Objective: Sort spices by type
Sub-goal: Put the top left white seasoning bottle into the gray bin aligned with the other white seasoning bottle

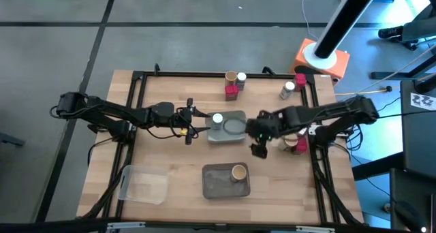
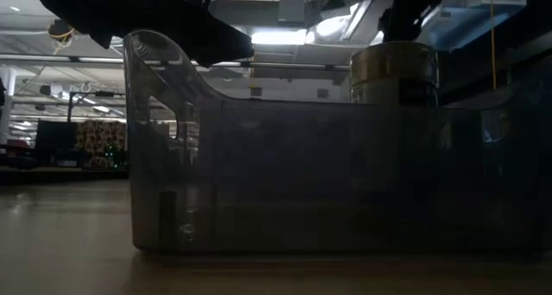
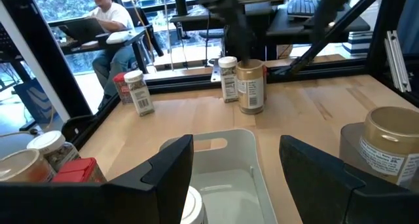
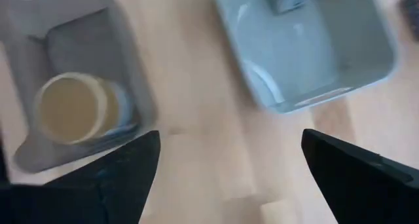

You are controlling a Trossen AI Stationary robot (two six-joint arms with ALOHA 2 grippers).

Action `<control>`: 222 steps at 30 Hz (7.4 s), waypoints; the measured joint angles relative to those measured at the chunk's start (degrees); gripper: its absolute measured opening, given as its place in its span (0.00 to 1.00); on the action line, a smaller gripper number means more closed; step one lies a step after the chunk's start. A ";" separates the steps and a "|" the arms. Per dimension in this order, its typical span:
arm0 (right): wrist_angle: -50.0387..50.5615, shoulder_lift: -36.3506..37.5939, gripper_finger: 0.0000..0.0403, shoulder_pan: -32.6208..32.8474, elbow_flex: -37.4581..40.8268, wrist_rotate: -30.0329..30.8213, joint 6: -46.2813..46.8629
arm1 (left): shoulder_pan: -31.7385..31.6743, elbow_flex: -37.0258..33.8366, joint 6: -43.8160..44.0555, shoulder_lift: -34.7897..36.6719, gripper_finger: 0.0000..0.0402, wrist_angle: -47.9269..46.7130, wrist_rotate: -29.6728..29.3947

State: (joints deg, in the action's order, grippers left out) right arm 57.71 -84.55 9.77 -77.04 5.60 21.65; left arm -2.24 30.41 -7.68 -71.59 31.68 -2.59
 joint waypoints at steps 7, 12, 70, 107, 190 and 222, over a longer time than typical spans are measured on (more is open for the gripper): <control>-3.02 2.21 0.92 -10.53 4.00 -0.66 -9.92 | 0.00 0.00 0.00 0.00 0.54 0.18 -0.21; -8.52 2.21 0.92 -19.47 5.55 -5.40 -18.47 | -0.06 0.00 0.00 0.00 0.54 0.60 -0.21; -45.10 -19.87 0.92 -53.08 6.70 -18.03 -51.04 | -5.39 0.00 -10.37 -0.02 0.54 3.81 -1.15; -40.36 -15.11 0.52 -52.86 6.74 -13.06 -51.96 | -5.42 0.00 -10.82 -0.02 0.54 3.81 -1.11; -46.25 -11.91 0.52 -20.65 16.57 -12.04 -32.44 | -5.40 -0.02 -10.08 -0.02 0.54 3.70 -1.11; -41.47 -9.74 0.80 -20.62 15.33 -10.51 -33.45 | -5.40 -0.02 -8.96 -0.02 0.54 3.33 -1.05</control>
State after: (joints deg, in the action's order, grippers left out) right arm 16.23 -94.29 -10.85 -61.72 -4.92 -11.80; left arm -7.64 30.39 -16.64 -71.61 35.00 -3.64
